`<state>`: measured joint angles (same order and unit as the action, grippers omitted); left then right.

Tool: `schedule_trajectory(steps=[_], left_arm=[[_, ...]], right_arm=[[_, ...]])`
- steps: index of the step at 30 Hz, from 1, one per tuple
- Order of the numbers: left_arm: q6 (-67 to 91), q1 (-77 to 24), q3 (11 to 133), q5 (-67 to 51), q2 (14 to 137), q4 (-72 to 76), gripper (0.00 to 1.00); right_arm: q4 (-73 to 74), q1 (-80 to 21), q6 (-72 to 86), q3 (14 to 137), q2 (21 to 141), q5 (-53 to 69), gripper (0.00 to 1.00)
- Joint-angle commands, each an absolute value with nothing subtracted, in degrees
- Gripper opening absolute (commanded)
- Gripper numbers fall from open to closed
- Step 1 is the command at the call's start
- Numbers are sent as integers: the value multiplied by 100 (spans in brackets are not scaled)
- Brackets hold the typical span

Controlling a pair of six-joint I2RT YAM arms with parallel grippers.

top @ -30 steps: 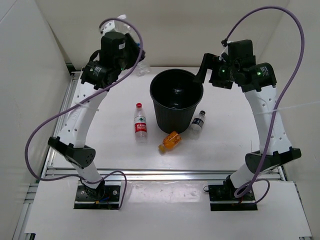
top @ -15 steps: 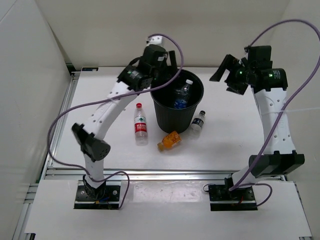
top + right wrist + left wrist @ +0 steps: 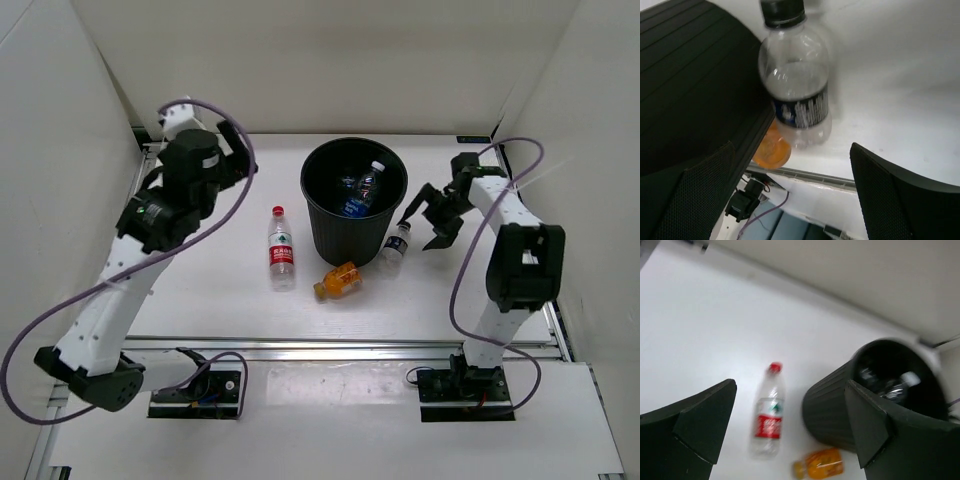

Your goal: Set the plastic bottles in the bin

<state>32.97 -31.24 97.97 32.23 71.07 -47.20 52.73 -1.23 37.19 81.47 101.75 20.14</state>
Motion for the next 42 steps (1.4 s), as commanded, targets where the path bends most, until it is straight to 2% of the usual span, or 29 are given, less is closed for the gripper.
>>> schedule_trajectory(steps=[1,5,8,9,10,12,13,15,16,18,20,24,26,30,35,37,38,39,40,42], left_arm=[[3655,-2875,9159,2936,7331,-5703,100],[3884,-2568,8518,2646,7059,-6003,100],[4016,-2356,7947,2357,6821,-5863,100],[4017,-2216,7824,2190,6681,-5801,100],[4017,-2145,7596,2093,6619,-5662,100],[4017,-1944,7306,1777,6513,-5485,100],[4017,-1881,7225,1688,6513,-5363,100],[4069,-1723,7093,1503,6582,-5300,100],[4139,-1723,7041,1268,6635,-5204,100],[4140,-1635,6891,951,6871,-4985,100],[4070,-1635,6768,468,7066,-4765,94],[4060,-1775,6504,378,7207,-4141,92],[4061,-1775,6504,378,7294,-4008,94],[3859,-1828,6504,378,7646,-3894,94],[3858,-1986,6275,176,7962,-3612,94],[3858,-2039,6328,176,8024,-3612,94],[3858,-2091,6328,176,8094,-3560,95],[3858,-2092,6328,176,8164,-3560,96],[3858,-2092,6328,176,8165,-3490,96],[3858,-2092,6328,176,8349,-3420,97]], right_arm=[[4818,-255,3823,8139,10650,2268,100],[4632,-378,3823,8086,11187,2268,100],[4501,-378,3823,8016,11583,2407,94],[4500,-439,3754,8016,11654,2408,90],[4500,-439,3753,8016,11706,2408,77],[4604,-439,3683,7945,11769,2207,65],[4658,-439,3613,7858,11690,2154,63],[4737,-308,3612,7586,11470,2022,61],[4816,-308,3560,7498,11113,1943,55],[5086,-194,3499,7409,10341,1646,50],[5378,-80,3498,7461,9741,1495,43],[6090,219,3848,8391,8327,1354,41],[6345,272,3911,9075,8148,1354,41],[6398,-201,3710,11558,8620,1547,42],[6547,-1370,3401,13390,10042,1441,48],[6548,-1712,3401,13447,10256,1581,59],[6487,-1827,3401,13386,10396,1773,69],[6425,-1950,3401,13334,10458,1871,87],[6425,-2099,3288,13333,10520,2003,100],[7018,-2101,3217,13525,10591,1891,100]])
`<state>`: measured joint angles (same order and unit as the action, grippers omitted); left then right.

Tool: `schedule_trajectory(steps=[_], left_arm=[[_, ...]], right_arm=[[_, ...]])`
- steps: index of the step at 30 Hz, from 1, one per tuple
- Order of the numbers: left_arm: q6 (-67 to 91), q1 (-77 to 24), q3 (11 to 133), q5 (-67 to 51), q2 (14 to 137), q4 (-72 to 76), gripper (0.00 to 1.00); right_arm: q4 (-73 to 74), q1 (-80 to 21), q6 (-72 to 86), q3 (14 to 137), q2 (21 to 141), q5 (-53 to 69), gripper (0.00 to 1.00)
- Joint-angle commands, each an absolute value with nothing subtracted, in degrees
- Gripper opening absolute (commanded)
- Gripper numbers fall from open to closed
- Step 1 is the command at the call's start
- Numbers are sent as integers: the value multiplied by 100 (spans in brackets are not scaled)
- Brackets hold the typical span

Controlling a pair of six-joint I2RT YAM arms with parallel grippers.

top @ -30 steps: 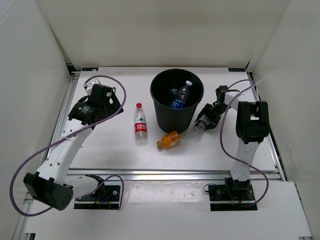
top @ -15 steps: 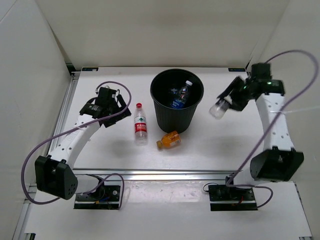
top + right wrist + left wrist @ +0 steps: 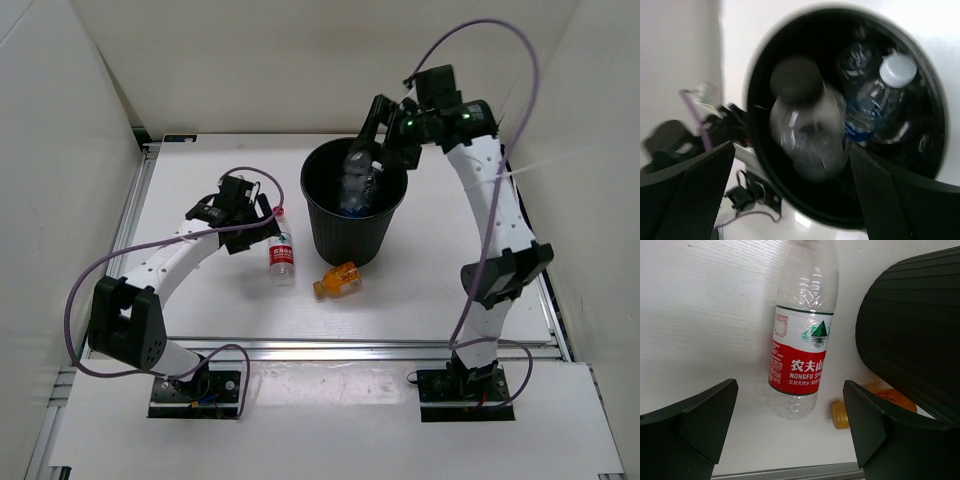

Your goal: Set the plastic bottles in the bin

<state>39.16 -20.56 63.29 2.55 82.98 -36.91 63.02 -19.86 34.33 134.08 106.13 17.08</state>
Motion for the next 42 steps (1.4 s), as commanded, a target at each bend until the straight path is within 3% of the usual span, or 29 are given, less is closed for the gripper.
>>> schedule_trajectory(steps=[1,8,14,17,20,23,27,30,35,38,42], left_arm=[[3858,-2092,6328,176,8350,-3419,97],[3858,-2145,6328,-202,8902,-3050,99],[3858,-2197,6731,-316,9649,-2997,99],[3858,-2197,6873,-465,10089,-2997,94],[3858,-2197,6873,-588,10441,-2997,82],[3779,-2145,6724,-677,10372,-2997,54],[3972,-1943,6495,-151,9599,-3442,35],[3973,-1767,6976,278,8949,-3901,38],[3973,-1714,9471,905,8561,-4597,46],[3842,-1994,10956,818,8867,-4360,55],[3376,-2381,12584,185,10078,-4412,56]], right_arm=[[7101,-2101,3217,13526,10521,1533,100],[6513,-1398,2831,12130,8773,1423,100],[6715,-1336,2725,11778,8658,1767,100],[6715,-1284,2664,11830,8605,1916,100],[6715,-1231,2584,11892,8604,2030,100],[6715,-1108,2470,11892,8552,2030,100],[6654,-1046,2470,11602,8438,2030,100],[6470,-1046,2531,11330,8385,2153,100],[6354,-1046,2584,10899,8332,2206,100],[6232,-1046,2584,10784,8279,2206,100],[6231,-1046,2584,10801,8279,2206,100]])
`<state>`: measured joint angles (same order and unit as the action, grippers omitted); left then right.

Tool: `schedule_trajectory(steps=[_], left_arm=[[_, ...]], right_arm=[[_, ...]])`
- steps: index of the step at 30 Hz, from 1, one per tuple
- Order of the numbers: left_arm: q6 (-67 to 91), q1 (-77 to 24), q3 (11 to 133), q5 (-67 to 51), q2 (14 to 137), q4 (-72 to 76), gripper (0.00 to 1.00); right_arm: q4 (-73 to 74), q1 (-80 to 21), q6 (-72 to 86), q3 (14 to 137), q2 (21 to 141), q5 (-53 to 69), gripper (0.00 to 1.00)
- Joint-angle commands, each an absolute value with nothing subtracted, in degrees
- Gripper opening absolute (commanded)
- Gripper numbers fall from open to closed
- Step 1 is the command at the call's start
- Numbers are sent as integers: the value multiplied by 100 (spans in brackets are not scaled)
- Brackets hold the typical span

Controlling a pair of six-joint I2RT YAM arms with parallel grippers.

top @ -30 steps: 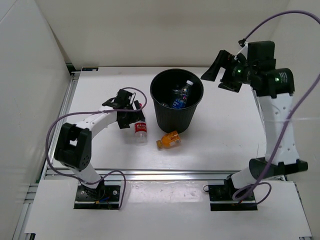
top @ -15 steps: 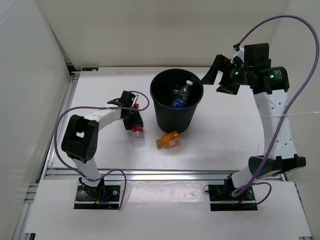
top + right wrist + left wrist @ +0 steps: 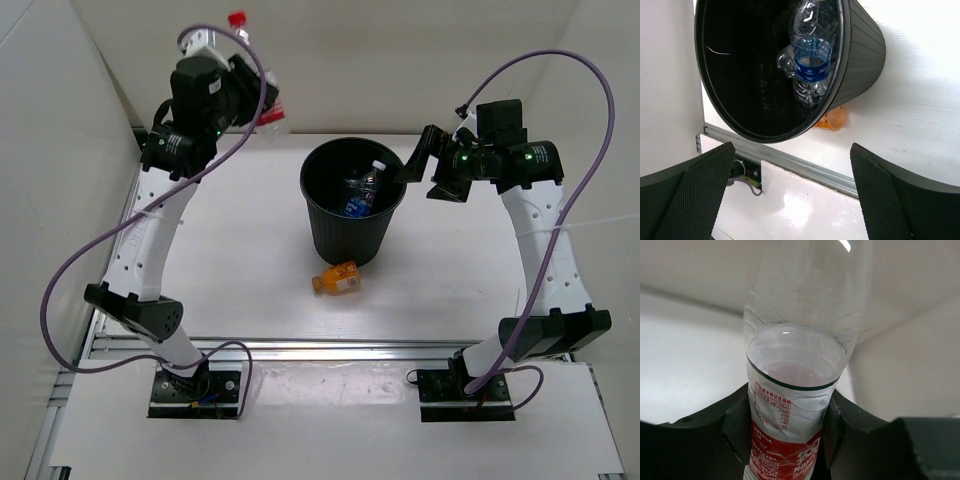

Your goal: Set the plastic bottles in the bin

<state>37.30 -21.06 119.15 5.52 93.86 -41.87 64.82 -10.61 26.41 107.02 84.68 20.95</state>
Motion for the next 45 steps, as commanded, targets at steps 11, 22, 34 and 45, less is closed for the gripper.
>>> schedule_trajectory(steps=[11,22,34,45], left_arm=[[2875,-3840,12393,-193,10608,-4298,62],[2497,-3437,11236,1816,8370,-4509,100],[4015,-1864,7507,3543,6504,-5492,100],[3982,-1266,6601,3076,6170,-5423,100]], right_arm=[[6231,-932,2584,10696,8166,1986,100],[5574,-879,3066,9116,7184,1731,100],[3668,-2423,1279,7105,5127,1945,100],[4271,-6186,-736,7392,6756,-632,100]])
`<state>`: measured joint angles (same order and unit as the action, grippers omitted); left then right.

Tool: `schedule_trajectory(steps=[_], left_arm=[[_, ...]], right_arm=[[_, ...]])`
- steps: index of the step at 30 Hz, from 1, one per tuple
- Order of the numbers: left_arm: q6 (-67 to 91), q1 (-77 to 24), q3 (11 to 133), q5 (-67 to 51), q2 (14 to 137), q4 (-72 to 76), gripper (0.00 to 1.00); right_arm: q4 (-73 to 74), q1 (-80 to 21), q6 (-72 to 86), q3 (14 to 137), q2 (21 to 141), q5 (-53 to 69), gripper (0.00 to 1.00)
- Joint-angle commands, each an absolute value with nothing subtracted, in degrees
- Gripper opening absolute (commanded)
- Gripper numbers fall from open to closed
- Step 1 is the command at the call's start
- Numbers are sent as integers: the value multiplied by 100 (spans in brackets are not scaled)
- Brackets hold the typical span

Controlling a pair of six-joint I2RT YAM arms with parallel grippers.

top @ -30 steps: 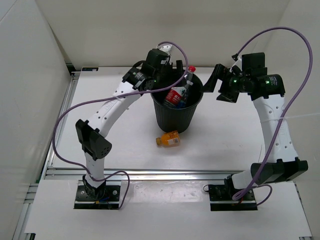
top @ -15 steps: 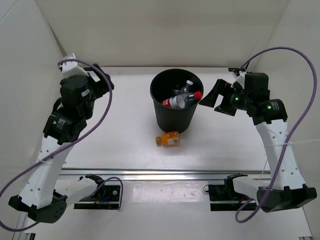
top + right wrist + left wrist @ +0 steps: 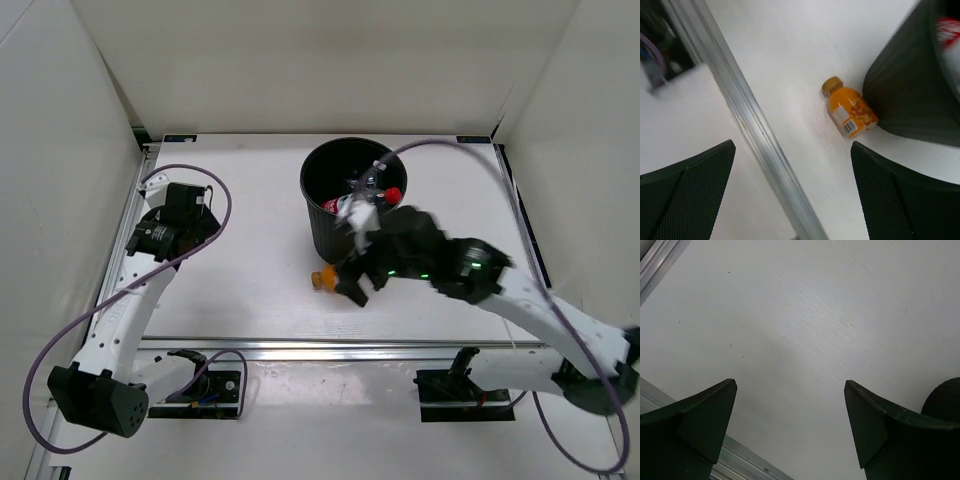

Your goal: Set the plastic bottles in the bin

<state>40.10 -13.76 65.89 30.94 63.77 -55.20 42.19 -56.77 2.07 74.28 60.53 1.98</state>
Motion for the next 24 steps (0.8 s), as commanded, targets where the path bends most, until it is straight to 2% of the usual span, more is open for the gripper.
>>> schedule_trajectory(steps=[1,4,7,12,18,24], left_arm=[[3981,-1213,6548,3076,6248,-5423,100],[3981,-1160,6434,3023,6319,-5536,100],[4034,-1160,6381,2953,6319,-5589,100],[4394,-1160,6109,2699,6319,-5941,100],[4790,-1160,5537,2312,6206,-6275,100],[4695,-1160,5344,1987,6047,-6398,100]], right_arm=[[4271,-6605,-1147,7444,7011,-816,100],[4062,-7187,-1913,7628,8222,-1780,100],[3712,-7189,-2135,7927,8770,-1960,100],[3358,-7066,-2128,7876,9394,-1652,100],[2727,-6997,-2056,7691,9993,-2328,100],[2338,-6531,-2250,7585,10423,-2329,100]])
